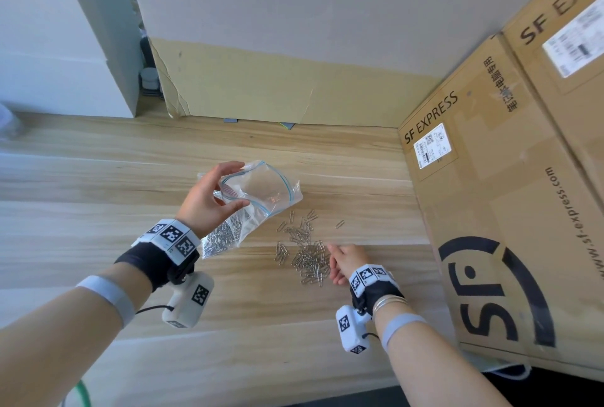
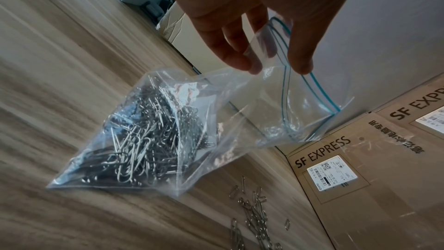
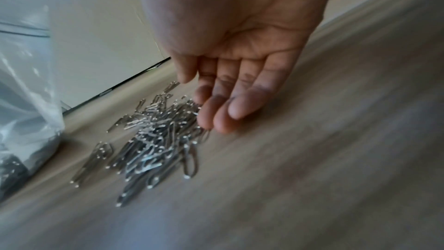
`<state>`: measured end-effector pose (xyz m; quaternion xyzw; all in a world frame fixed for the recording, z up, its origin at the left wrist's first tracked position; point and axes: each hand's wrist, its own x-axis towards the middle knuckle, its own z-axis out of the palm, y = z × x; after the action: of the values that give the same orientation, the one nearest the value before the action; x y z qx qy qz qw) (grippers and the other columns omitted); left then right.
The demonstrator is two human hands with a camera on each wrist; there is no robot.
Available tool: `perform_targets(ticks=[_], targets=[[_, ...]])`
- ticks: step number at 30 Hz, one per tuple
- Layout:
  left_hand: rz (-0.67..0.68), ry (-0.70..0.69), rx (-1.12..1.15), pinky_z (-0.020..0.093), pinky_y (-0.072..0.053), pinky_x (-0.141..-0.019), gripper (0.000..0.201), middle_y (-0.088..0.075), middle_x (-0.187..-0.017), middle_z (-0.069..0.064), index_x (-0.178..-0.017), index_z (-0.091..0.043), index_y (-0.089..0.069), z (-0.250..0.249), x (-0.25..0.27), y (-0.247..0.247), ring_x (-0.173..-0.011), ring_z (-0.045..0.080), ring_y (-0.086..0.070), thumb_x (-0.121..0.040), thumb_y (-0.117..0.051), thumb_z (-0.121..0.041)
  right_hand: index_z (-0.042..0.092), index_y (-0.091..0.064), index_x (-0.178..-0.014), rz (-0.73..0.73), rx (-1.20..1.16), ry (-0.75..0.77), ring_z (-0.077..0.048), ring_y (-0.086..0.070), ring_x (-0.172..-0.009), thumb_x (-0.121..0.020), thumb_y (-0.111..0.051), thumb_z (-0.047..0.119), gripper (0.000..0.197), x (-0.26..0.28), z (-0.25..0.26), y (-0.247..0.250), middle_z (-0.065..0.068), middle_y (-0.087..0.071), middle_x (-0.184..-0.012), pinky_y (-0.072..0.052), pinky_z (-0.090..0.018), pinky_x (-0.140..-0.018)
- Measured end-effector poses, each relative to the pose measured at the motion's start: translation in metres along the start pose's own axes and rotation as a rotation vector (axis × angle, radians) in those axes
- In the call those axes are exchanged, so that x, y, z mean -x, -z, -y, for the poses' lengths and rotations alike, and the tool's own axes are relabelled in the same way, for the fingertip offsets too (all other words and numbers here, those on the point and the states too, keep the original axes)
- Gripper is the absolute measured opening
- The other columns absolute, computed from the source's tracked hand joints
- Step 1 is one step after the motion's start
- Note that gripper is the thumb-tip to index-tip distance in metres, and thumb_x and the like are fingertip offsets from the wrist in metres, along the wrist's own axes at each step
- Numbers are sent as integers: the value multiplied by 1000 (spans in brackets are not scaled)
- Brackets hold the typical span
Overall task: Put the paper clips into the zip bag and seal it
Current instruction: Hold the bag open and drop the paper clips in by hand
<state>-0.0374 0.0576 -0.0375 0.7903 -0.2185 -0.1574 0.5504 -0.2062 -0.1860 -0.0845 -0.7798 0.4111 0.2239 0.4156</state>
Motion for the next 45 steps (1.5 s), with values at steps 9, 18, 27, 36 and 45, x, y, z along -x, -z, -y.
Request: perform_targets(ticks=[9,18,27,36,45], targets=[[4,14,9,19,-48,-64,68,-45,-106,-50,-105,-57,-41,-1,1,1,-85,-10,-52,-71,-75,-9,29,-49,-109,-76,278,361,-9,-48,-97,-61,-81,29,57,-7,7,2,5,-40,-114,-40,-25,-89],[-25,25,-6,30,-51,-67,75,-53,-104,-35,-103,-66,-38,2,0,1,-79,3,-53,-71,-76,-10,52,-29,-129,78,672,522,-16,-28,-132,-57,-80,44,88,-11,9,-12,9,-17,-146,-40,-40,-102],[-13,29,-9,26,-50,-67,69,-47,-103,-49,-108,-57,-39,1,1,-2,-82,2,-53,-72,-75,-10,19,-60,-102,13,591,664,-19,-54,-100,-81,-65,23,23,-13,12,-16,2,-51,-119,-49,-38,-85],[-13,45,-11,18,-48,-65,67,-45,-102,-52,-110,-52,-39,-2,1,-2,-78,-7,-51,-72,-75,-9,7,-65,-94,1,454,665,-25,-58,-91,-82,-62,11,13,-18,20,-12,-9,-62,-101,-45,-30,-80],[-5,40,0,24,-51,-67,68,-48,-102,-48,-107,-55,-40,-3,1,0,-82,2,-55,-71,-76,-10,6,-65,-89,-146,307,797,-3,-49,-66,-82,-63,13,10,8,59,21,-7,-65,-93,-43,-18,-69]])
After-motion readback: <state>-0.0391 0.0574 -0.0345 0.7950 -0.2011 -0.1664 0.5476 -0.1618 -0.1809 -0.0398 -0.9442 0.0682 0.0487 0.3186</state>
